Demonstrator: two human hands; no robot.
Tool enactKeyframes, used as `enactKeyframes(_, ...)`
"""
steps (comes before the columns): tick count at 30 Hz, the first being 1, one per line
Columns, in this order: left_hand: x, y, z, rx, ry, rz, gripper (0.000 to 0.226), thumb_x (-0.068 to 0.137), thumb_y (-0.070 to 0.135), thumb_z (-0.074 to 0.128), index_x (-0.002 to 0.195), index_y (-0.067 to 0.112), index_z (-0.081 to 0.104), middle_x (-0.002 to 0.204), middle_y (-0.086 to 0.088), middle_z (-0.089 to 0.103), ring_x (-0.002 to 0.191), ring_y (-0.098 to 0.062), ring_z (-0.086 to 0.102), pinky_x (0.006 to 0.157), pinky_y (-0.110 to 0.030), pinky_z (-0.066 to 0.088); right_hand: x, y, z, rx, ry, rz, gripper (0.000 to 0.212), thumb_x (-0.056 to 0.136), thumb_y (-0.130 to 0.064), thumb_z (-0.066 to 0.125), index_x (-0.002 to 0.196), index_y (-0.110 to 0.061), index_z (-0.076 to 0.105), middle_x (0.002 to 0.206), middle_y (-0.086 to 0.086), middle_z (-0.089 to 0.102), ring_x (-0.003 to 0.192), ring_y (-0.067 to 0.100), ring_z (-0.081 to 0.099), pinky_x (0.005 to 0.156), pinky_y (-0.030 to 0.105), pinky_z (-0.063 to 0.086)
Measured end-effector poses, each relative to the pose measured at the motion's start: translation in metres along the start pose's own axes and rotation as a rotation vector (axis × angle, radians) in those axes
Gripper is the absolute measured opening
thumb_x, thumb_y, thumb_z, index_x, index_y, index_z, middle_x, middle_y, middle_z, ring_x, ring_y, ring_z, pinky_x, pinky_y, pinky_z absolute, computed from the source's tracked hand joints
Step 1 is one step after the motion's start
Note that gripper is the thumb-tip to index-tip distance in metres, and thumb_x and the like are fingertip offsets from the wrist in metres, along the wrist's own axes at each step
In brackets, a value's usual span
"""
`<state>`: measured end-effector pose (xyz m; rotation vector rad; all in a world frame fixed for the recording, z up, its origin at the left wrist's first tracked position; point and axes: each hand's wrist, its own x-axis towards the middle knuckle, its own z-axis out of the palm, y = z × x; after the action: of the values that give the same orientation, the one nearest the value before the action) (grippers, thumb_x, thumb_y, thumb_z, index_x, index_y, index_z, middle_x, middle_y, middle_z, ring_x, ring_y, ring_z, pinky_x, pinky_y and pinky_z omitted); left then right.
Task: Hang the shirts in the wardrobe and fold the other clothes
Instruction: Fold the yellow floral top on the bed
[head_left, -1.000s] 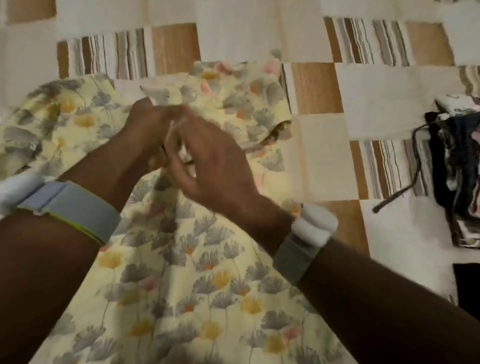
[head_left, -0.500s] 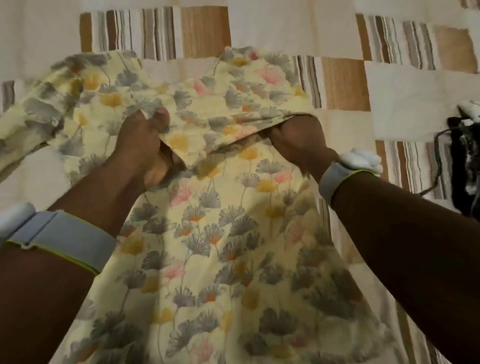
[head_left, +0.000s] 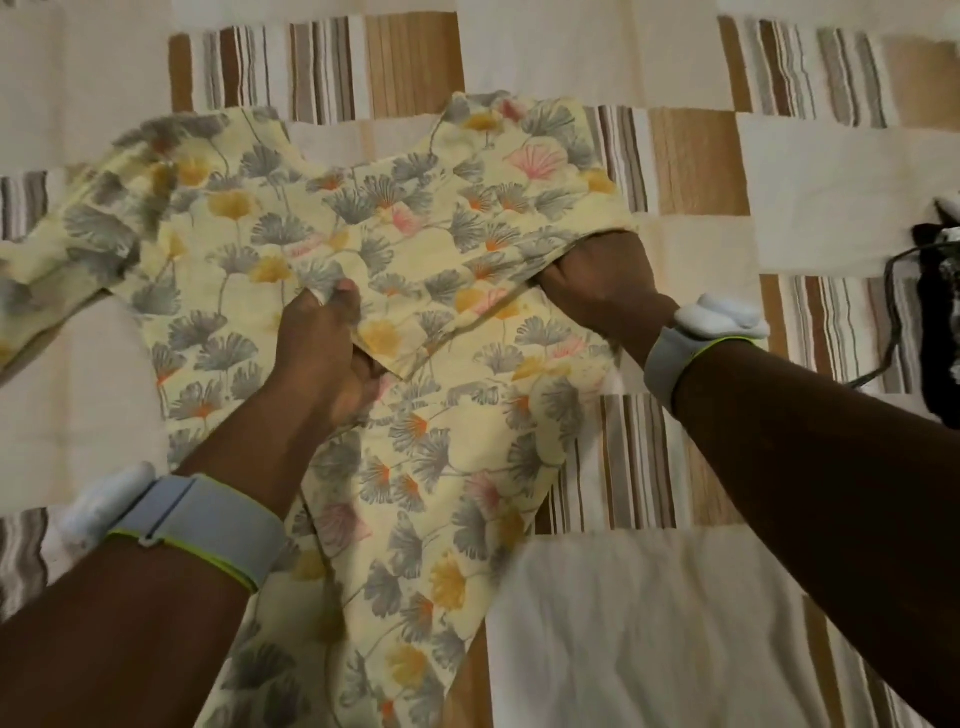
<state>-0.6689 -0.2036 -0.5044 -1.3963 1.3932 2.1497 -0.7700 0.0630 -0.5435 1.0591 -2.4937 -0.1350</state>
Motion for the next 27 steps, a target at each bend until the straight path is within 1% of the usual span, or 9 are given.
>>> enactKeyframes(2,0.001,-0.003,0.0,-0.003,0.044,-0.002,0.053,0.105,0.044,0.057,0.155,0.035,0.04,0.135,-0.004,0.064,0.093,-0.032,0.077,0.079,-0.056,0.059,0.001,-0.001,0.0,0.079,-0.126,0.03,0.039,0.106,-0.029,0.045,0.099,-0.006,0.076,0.087,0.018,0.072,0.077,0.039,0.067,0.062,0.041,0.047)
enactKeyframes(4,0.002,-0.004,0.002,0.054,0.078,0.023,0.053,0.104,0.049,0.056,0.152,0.036,0.042,0.139,-0.004,0.06,0.109,-0.038,0.069,0.093,-0.066,0.05,0.0,-0.007,-0.007,0.149,-0.256,0.131,0.047,0.105,-0.036,0.037,0.107,-0.008,0.074,0.096,0.017,0.072,0.086,0.04,0.065,0.069,0.039,0.043)
enactKeyframes(9,-0.005,-0.003,0.005,0.042,0.073,0.044,0.043,0.108,0.04,0.053,0.148,0.027,0.044,0.123,-0.002,0.061,0.101,-0.034,0.069,0.092,-0.056,0.055,-0.019,-0.056,-0.057,0.423,-0.413,0.342,0.051,0.099,-0.046,0.046,0.13,-0.009,0.062,0.131,0.017,0.06,0.124,0.035,0.051,0.11,0.048,0.039)
enactKeyframes(13,-0.008,-0.001,-0.001,0.004,0.017,0.032,0.03,0.108,0.036,0.053,0.137,0.028,0.049,0.131,-0.007,0.064,0.102,-0.034,0.07,0.076,-0.045,0.056,-0.017,-0.085,-0.103,0.714,-0.209,0.546,0.027,0.096,-0.035,0.057,0.11,-0.018,0.074,0.109,0.001,0.071,0.1,0.018,0.062,0.087,0.042,0.053)
enactKeyframes(17,-0.012,-0.001,-0.005,0.084,0.0,0.054,0.045,0.107,0.043,0.054,0.15,0.036,0.043,0.137,-0.008,0.058,0.108,-0.036,0.06,0.067,-0.04,0.052,0.018,-0.07,-0.117,1.154,0.123,1.065,0.014,0.101,-0.025,0.058,0.096,-0.02,0.07,0.092,-0.003,0.072,0.082,0.014,0.067,0.072,0.031,0.056)
enactKeyframes(20,-0.018,-0.001,-0.007,0.058,0.042,0.064,0.053,0.107,0.045,0.052,0.156,0.038,0.034,0.149,-0.005,0.05,0.12,-0.042,0.059,0.087,-0.052,0.047,0.041,-0.032,-0.092,1.763,0.254,1.453,0.019,0.104,-0.025,0.055,0.113,-0.012,0.067,0.104,0.01,0.075,0.085,0.022,0.072,0.071,0.033,0.056)
enactKeyframes(23,-0.031,0.0,-0.005,0.09,0.03,0.204,0.047,0.109,0.044,0.046,0.151,0.026,0.042,0.142,-0.007,0.054,0.103,-0.029,0.069,0.068,-0.041,0.056,0.032,-0.011,-0.062,2.194,0.265,1.721,0.043,0.109,-0.033,0.045,0.142,-0.007,0.052,0.132,0.019,0.067,0.115,0.034,0.069,0.087,0.041,0.059)
enactKeyframes(25,-0.04,0.003,-0.004,0.207,-0.007,0.432,0.037,0.111,0.038,0.045,0.143,0.02,0.051,0.134,-0.002,0.063,0.104,-0.023,0.07,0.061,-0.034,0.061,0.028,-0.006,-0.054,2.156,0.228,1.791,0.043,0.109,-0.029,0.04,0.14,-0.003,0.054,0.123,0.019,0.07,0.11,0.035,0.072,0.084,0.043,0.06)
enactKeyframes(27,-0.046,0.007,-0.004,0.322,-0.117,0.593,0.025,0.109,0.038,0.048,0.129,0.029,0.061,0.133,-0.002,0.067,0.125,-0.025,0.064,0.097,-0.047,0.059,0.03,-0.01,-0.059,1.797,0.169,1.694,0.034,0.1,-0.027,0.052,0.117,0.0,0.064,0.091,0.015,0.071,0.081,0.026,0.075,0.066,0.038,0.057)
